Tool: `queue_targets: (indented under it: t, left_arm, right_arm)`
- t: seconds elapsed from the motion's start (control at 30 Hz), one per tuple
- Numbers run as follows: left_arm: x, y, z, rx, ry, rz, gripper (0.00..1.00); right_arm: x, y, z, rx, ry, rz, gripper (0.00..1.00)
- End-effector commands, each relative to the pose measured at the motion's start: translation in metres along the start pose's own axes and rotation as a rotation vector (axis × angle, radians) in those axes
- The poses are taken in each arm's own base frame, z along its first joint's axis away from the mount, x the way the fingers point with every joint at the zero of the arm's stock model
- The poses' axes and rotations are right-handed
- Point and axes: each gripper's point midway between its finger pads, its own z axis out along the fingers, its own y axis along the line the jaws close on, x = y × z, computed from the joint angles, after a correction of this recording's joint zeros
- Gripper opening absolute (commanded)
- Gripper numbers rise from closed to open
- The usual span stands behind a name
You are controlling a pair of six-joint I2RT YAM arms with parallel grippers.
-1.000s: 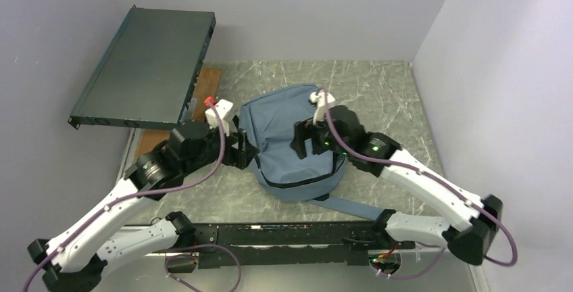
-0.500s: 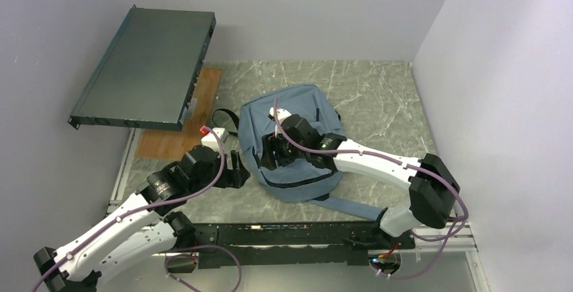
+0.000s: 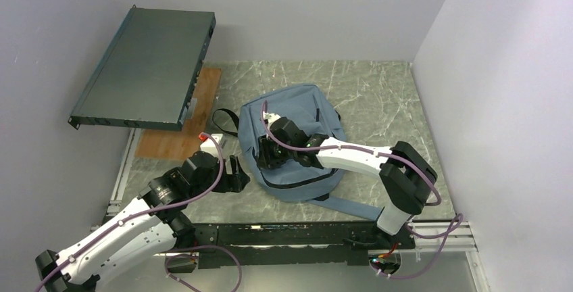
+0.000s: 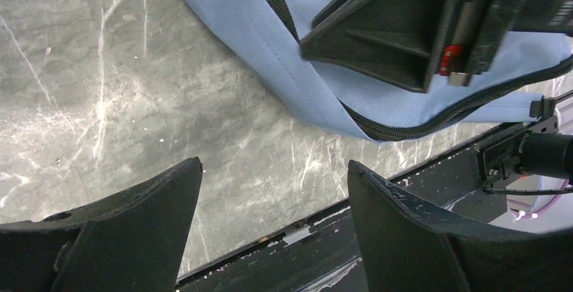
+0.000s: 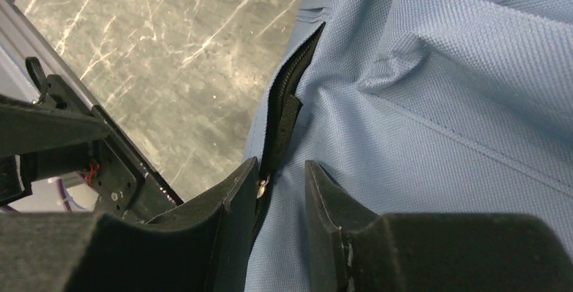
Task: Pack the student bag
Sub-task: Zip the student bag at the center of the board.
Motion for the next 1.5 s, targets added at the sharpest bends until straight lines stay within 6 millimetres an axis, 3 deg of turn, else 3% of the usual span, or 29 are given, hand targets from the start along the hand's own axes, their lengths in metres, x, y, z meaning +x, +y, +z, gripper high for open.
queue_targets:
  t: [0.0,0.27,0.43,0.6,0.87,1.03,1.47]
  left_arm:
    - [-0.007,-0.005,-0.005,0.029,-0.039,-0.028,0.85]
    - [-0.002,-0.003,-0.003,0.032,-0.03,-0.034,0.88]
    - [0.002,0.0,-0.001,0.024,-0.018,-0.035,0.88]
    - [0.002,0.0,-0.001,0.02,-0.013,-0.039,0.88]
    - [0.003,-0.002,0.003,0.007,0.01,-0.036,0.88]
    - [-0.001,-0.006,0.009,0.002,0.026,-0.027,0.86]
    - [-0.001,-0.01,0.007,0.009,0.037,-0.035,0.84]
  right_arm:
    - [-0.031,0.012,0.003,-0.019,-0.079,-0.025,0.34]
    - [-0.03,0.01,0.022,-0.035,-0.083,-0.037,0.34]
    - [-0.034,0.009,0.029,-0.028,-0.092,-0.043,0.25]
    - [-0.038,0.02,0.023,-0.081,-0.101,-0.007,0.41]
    - [-0.042,0.005,0.004,-0.105,-0.065,0.133,0.47]
    - [-0.041,-0.008,0.01,-0.064,-0.045,0.113,0.26]
    - [-0.029,-0.006,0.018,-0.085,-0.005,0.091,0.23]
